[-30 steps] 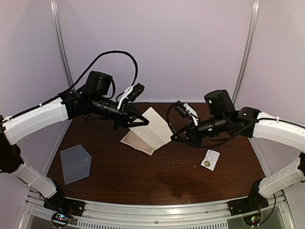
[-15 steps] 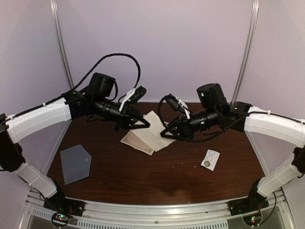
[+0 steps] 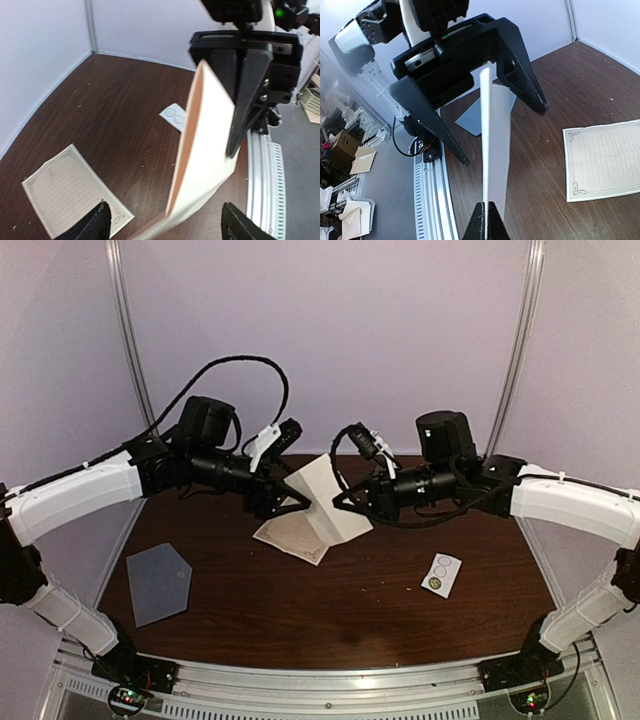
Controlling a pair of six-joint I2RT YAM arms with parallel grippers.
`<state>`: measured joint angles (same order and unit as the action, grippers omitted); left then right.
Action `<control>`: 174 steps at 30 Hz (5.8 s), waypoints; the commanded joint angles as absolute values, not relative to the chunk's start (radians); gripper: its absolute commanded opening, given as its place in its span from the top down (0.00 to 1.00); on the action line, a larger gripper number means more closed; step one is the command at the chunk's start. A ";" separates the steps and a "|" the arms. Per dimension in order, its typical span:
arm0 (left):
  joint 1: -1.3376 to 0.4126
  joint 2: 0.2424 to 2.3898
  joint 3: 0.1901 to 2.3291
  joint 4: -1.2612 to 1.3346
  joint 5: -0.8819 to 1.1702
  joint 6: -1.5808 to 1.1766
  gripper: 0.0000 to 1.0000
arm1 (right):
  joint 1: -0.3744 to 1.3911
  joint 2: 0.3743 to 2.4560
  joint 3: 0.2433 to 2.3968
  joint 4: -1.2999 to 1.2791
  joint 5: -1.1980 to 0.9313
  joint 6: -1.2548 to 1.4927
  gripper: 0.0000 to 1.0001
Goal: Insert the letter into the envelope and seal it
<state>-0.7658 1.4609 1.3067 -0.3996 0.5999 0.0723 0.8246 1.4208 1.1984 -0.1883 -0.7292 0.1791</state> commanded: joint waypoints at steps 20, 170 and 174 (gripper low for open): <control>-0.810 1.295 1.037 0.214 0.484 -0.568 0.50 | 0.839 1.336 1.043 0.268 -0.521 0.408 1.00; -0.227 1.206 0.425 -0.127 -0.283 -0.812 0.02 | 0.753 1.200 0.889 0.226 -0.341 0.482 1.00; -0.227 1.254 0.426 -0.107 -0.236 -0.806 0.02 | 0.754 1.210 0.899 0.219 -0.343 0.479 1.00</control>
